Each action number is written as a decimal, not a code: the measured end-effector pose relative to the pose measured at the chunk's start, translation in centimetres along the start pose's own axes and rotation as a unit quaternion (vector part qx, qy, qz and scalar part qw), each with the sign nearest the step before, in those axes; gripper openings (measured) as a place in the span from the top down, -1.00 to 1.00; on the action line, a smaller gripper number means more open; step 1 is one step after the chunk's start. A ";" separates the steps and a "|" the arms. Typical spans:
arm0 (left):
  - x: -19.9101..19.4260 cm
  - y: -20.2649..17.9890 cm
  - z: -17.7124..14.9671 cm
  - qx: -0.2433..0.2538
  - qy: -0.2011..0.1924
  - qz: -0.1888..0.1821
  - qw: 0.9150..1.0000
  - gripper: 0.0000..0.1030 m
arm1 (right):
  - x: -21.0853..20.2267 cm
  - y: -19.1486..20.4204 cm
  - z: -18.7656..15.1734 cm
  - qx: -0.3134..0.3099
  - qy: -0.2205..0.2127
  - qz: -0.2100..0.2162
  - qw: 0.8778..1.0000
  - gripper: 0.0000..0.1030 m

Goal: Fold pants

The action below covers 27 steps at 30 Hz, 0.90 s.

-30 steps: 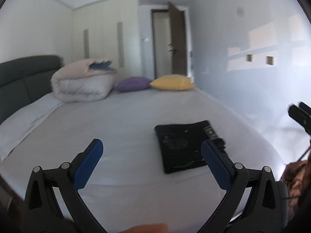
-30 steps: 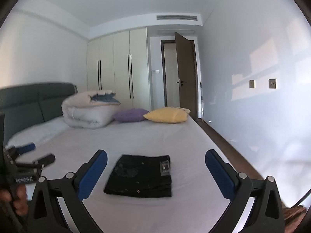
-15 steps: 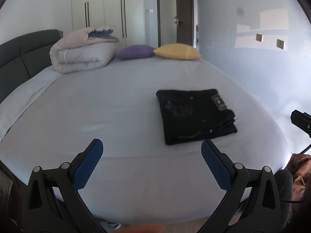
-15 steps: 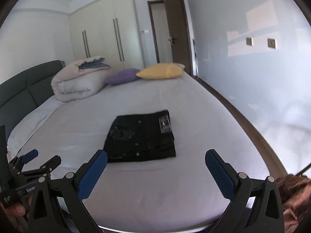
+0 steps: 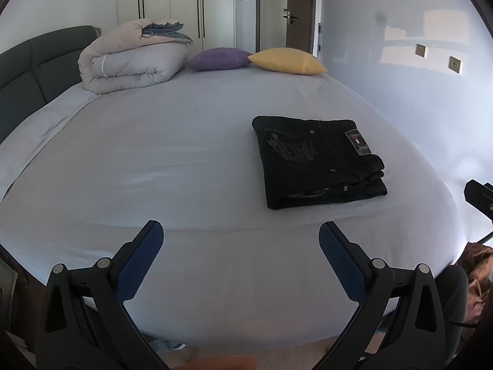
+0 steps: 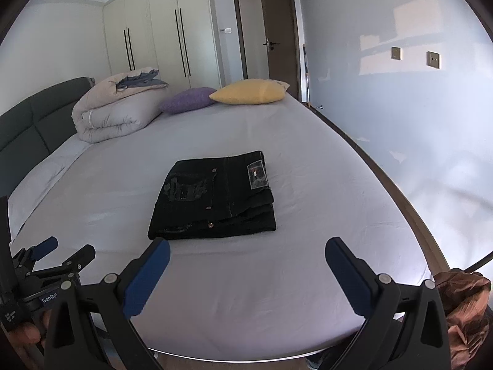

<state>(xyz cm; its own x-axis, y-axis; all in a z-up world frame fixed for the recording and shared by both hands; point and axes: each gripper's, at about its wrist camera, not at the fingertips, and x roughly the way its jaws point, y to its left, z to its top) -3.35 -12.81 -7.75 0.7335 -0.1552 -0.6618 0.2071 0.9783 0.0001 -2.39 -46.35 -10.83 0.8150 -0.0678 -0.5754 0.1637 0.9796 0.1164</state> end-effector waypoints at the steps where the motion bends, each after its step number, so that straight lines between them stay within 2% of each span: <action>1: 0.1 0.0 0.0 0.000 0.000 0.000 1.000 -1.00 | 0.0 0.0 0.0 -0.001 0.002 0.000 1.000 -1.00; 27: 0.7 -0.2 -0.4 -0.005 0.006 -0.002 1.000 -1.00 | 0.5 0.5 -0.4 -0.003 0.017 0.007 1.000 -1.00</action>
<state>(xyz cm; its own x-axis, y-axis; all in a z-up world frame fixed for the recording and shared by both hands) -3.15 -13.08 -8.53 0.7254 -0.1577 -0.6700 0.2037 0.9790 -0.0098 -2.12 -45.78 -11.42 0.7974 -0.0482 -0.6015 0.1499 0.9814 0.1201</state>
